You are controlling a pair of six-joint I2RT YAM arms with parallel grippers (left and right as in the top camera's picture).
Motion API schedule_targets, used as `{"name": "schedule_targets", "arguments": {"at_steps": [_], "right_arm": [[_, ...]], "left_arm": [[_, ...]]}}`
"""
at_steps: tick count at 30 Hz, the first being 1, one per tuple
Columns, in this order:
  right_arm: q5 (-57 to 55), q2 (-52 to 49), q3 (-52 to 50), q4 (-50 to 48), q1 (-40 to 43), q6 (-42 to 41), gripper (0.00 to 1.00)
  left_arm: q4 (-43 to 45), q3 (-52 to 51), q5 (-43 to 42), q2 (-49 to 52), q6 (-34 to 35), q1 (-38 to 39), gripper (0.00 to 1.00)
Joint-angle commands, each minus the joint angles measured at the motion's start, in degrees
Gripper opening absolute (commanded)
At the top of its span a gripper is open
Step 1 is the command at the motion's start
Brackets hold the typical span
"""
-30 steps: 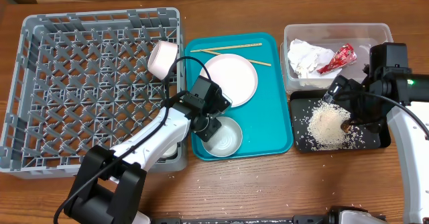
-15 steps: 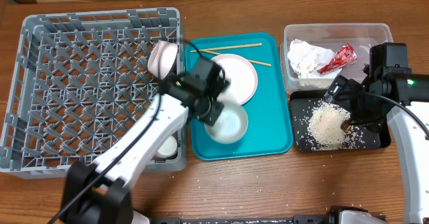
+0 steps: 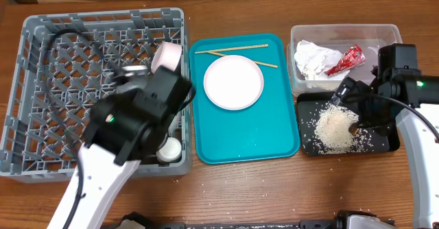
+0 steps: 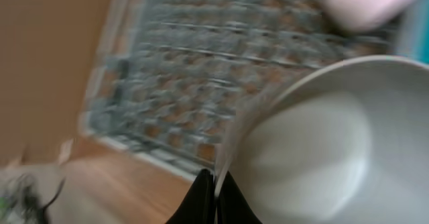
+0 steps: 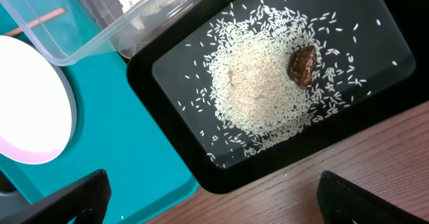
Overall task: Sort waste into correct bins and load items into the dishwasher
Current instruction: 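Carry the green bowl into the dish rack and release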
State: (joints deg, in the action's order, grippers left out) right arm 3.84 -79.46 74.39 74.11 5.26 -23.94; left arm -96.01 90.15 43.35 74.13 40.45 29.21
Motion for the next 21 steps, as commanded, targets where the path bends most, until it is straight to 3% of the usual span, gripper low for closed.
{"name": "schedule_targets", "arguments": {"at_steps": [1,8,21], "right_arm": [[-0.8,0.4,0.3,-0.4,0.1,-0.1,1.00],[-0.8,0.4,0.3,-0.4,0.1,-0.1,1.00],[-0.8,0.4,0.3,-0.4,0.1,-0.1,1.00]], "left_arm": [[-0.7,-1.4,15.7,0.6,12.5,0.0,0.04],[0.5,-10.4,27.1,8.5,12.8,0.0,0.04],[1.0,-13.2,32.2,27.9,18.5,0.0,0.04]]}}
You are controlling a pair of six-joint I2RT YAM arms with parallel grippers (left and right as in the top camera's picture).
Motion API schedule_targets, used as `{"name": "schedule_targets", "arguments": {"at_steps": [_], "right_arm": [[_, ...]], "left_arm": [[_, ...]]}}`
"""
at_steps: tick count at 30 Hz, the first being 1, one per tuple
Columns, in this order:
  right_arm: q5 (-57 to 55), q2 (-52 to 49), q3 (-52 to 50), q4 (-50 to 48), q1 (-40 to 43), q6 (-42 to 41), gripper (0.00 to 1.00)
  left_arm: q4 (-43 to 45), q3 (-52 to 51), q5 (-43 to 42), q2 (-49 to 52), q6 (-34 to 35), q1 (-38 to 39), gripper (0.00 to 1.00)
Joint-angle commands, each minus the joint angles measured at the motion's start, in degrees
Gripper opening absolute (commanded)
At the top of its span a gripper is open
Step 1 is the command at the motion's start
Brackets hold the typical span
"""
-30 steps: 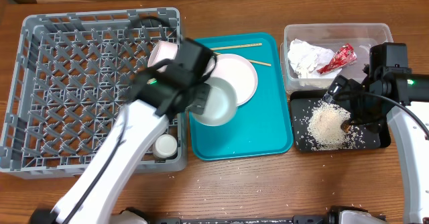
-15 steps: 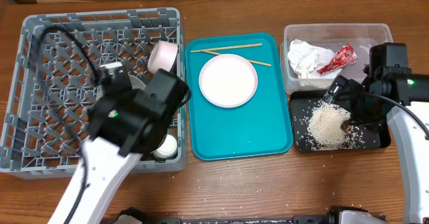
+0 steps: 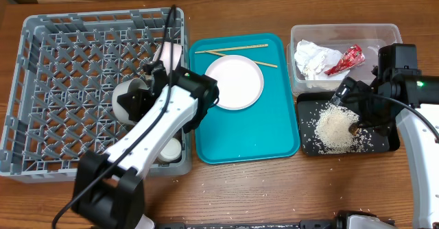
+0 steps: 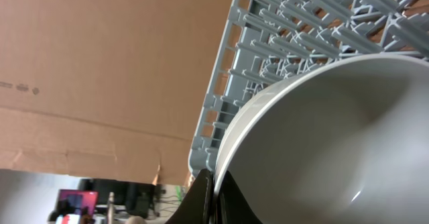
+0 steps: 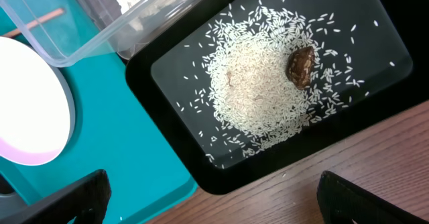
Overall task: Sort waste into correct bins and load items into the dishwasher
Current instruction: 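Carry the green bowl into the dish rack and release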
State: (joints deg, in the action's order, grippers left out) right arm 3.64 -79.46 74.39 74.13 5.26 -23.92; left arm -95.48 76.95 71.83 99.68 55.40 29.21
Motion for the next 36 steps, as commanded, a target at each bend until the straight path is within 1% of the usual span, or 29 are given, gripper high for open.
{"name": "schedule_targets", "arguments": {"at_steps": [1,7,14,20,24,26,28,29,31,32,33,36], "right_arm": [[-0.6,0.4,0.3,-0.4,0.1,-0.1,1.00],[-0.6,0.4,0.3,-0.4,0.1,-0.1,1.00],[-0.6,0.4,0.3,-0.4,0.1,-0.1,1.00],[-0.6,0.4,0.3,-0.4,0.1,-0.1,1.00],[-0.6,0.4,0.3,-0.4,0.1,-0.1,1.00],[-0.6,0.4,0.3,-0.4,0.1,-0.1,1.00],[-0.6,0.4,0.3,-0.4,0.1,-0.1,1.00],[-0.6,0.4,0.3,-0.4,0.1,-0.1,1.00],[-0.6,0.4,0.3,-0.4,0.1,-0.1,1.00],[-0.6,0.4,0.3,-0.4,0.1,-0.1,1.00],[-0.6,0.4,0.3,-0.4,0.1,-0.1,1.00],[-0.6,0.4,0.3,-0.4,0.1,-0.1,1.00]], "left_arm": [[1.0,0.0,3.7,3.3,3.6,0.0,0.04],[3.8,0.0,3.7,8.1,4.3,0.1,0.04],[7.8,0.0,1.9,8.6,4.9,0.7,0.04],[11.8,0.0,-2.9,8.6,0.5,1.2,0.04],[11.1,0.0,-5.1,8.6,-0.4,1.2,0.04],[10.5,0.0,-5.9,8.6,-1.5,1.2,0.06],[9.7,0.0,-5.9,8.6,-2.6,1.2,0.10],[9.1,0.0,-5.9,8.6,-3.1,1.2,0.15],[7.7,0.0,-5.9,8.6,-3.1,1.2,0.35],[6.8,0.0,-6.1,8.6,-3.1,1.3,0.41],[5.9,0.0,-6.3,8.6,-3.1,1.3,0.44],[3.5,0.1,-8.1,8.6,-3.1,1.4,0.47]]}}
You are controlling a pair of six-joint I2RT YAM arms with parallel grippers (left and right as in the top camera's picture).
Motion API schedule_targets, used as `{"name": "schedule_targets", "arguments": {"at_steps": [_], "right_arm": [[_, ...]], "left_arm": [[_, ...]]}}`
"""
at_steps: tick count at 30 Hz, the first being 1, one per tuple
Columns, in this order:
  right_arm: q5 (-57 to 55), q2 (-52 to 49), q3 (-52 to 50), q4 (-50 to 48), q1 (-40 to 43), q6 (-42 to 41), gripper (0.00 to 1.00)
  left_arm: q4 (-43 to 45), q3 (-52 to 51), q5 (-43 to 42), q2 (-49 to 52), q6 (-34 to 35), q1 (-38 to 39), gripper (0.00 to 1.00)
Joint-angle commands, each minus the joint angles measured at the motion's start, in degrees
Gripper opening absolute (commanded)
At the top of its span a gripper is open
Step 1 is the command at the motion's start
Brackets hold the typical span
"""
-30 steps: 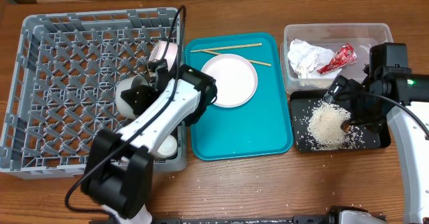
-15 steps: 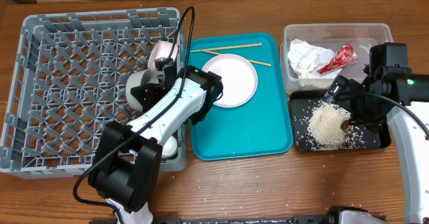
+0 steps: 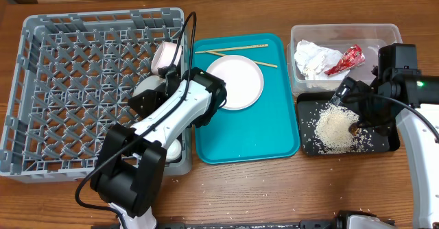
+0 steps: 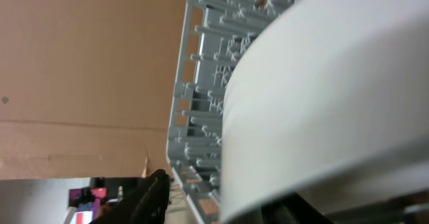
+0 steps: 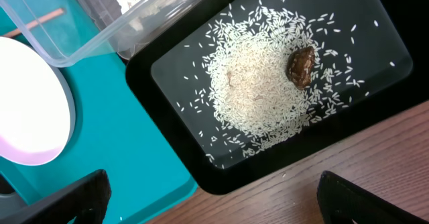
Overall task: Sort waste into correct bins and load items into the dishwasher
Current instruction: 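Carry the green bowl into the dish rack and release, then move left gripper to the white plate and grasp its edge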
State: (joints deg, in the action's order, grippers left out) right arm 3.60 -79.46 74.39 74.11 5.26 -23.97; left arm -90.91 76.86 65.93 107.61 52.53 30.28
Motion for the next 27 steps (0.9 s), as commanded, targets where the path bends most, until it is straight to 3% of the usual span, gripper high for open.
{"name": "schedule_targets", "arguments": {"at_steps": [1,12,19,27], "right_arm": [[-0.5,0.4,0.3,-0.4,0.1,-0.1,1.00],[-0.6,0.4,0.3,-0.4,0.1,-0.1,1.00],[-0.5,0.4,0.3,-0.4,0.1,-0.1,1.00],[-0.5,0.4,0.3,-0.4,0.1,-0.1,1.00]], "left_arm": [[-1.5,0.2,-2.8,0.7,-0.2,0.3,0.47],[-6.0,5.1,-8.9,0.6,-0.7,0.3,0.48],[-6.0,11.2,-15.9,0.2,-11.1,0.3,0.49],[-5.0,14.5,-29.0,0.1,-27.6,0.3,0.53]]}}
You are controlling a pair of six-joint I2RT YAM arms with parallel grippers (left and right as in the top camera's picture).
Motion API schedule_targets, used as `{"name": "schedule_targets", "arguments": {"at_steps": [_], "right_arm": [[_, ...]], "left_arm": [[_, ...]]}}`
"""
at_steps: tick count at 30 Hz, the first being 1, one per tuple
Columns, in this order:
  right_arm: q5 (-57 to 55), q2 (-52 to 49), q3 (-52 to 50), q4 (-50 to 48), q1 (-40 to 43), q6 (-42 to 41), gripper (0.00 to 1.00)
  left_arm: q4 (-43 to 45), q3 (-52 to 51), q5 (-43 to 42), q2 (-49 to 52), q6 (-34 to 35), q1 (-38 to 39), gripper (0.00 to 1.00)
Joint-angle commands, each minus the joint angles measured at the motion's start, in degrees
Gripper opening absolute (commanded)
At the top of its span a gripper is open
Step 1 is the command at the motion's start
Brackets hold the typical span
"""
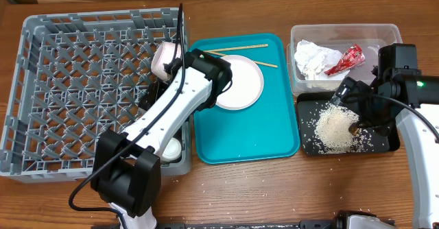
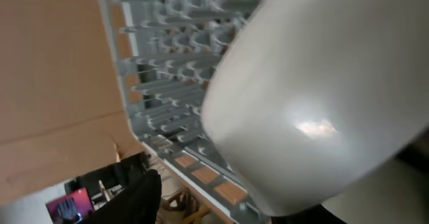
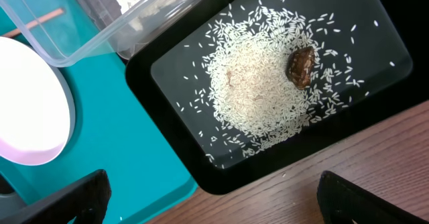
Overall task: Sort waste into correct bins and load items into the dishwasher
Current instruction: 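Move left gripper to the white plate and grasp its edge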
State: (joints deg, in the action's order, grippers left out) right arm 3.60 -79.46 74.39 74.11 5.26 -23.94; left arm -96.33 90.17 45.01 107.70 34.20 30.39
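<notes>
A white bowl (image 2: pixel 315 90) fills the left wrist view, its outer side toward the camera, against the grey dish rack (image 1: pixel 41 85). My left gripper (image 2: pixel 248 214) is open around it, one dark finger (image 2: pixel 144 197) well clear at the left. From overhead the arm hides the bowl. A pink cup (image 1: pixel 164 56) and a white cup (image 1: pixel 170 147) sit in the rack. A white plate (image 1: pixel 240 81) and chopsticks (image 1: pixel 233 49) lie on the teal tray (image 1: pixel 254 136). My right gripper (image 3: pixel 221 204) is open over the black tray's (image 3: pixel 167 60) front edge.
The black tray holds a heap of rice (image 3: pixel 261 90) and a brown scrap (image 3: pixel 301 64). A clear bin (image 1: pixel 343 33) behind it holds crumpled paper (image 1: pixel 312 57) and a red wrapper (image 1: pixel 345 59). Rice grains are scattered on the wooden table (image 1: pixel 274 188).
My left wrist has moved up and to the right, toward the tray's corner beside the pink cup. The bowl's outer side now faces the camera. The right arm has not moved.
My left gripper was shut on the white bowl's rim over the rack's right side, then still held it near the pink cup. Then the gripper was open, with the bowl resting in the rack. Now it is open and further toward the tray. The right gripper stayed over the black tray.
</notes>
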Motion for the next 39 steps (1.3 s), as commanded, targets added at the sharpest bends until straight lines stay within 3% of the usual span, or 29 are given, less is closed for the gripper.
{"name": "schedule_targets", "arguments": {"at_steps": [1,12,20,23,25,28,31,33,37,39], "right_arm": [[-0.5,0.4,0.3,-0.4,0.1,-0.1,1.00],[-0.5,0.4,0.3,-0.4,0.1,-0.1,1.00],[-0.5,0.4,0.3,-0.4,0.1,-0.1,1.00],[-0.5,0.4,0.3,-0.4,0.1,-0.1,1.00],[-0.6,0.4,0.3,-0.4,0.1,-0.1,1.00],[-0.5,0.4,0.3,-0.4,0.1,-0.1,1.00],[-0.5,0.4,0.3,-0.4,0.1,-0.1,1.00],[-0.5,0.4,0.3,-0.4,0.1,-0.1,1.00],[-0.5,0.4,0.3,-0.4,0.1,-0.1,1.00],[-0.6,0.4,0.3,-0.4,0.1,-0.1,1.00]], "left_arm": [[0.8,1.2,-9.6,0.0,-10.5,0.2,0.53],[7.2,2.8,-29.2,0.0,-23.1,0.2,0.52],[9.6,15.6,-37.3,0.0,-26.4,0.2,0.56],[15.9,20.0,-48.9,0.0,-26.2,0.2,0.58],[21.9,20.2,-56.3,0.0,-24.6,0.4,0.65],[28.5,18.3,-53.3,0.3,-11.8,0.7,0.72],[33.9,14.4,-45.9,0.4,-0.6,0.8,0.72],[37.4,11.5,-41.9,0.7,1.8,0.8,0.75],[43.5,5.5,-37.6,1.0,2.0,0.6,1.00],[46.0,2.7,-35.7,1.2,1.2,0.6,1.00]]}}
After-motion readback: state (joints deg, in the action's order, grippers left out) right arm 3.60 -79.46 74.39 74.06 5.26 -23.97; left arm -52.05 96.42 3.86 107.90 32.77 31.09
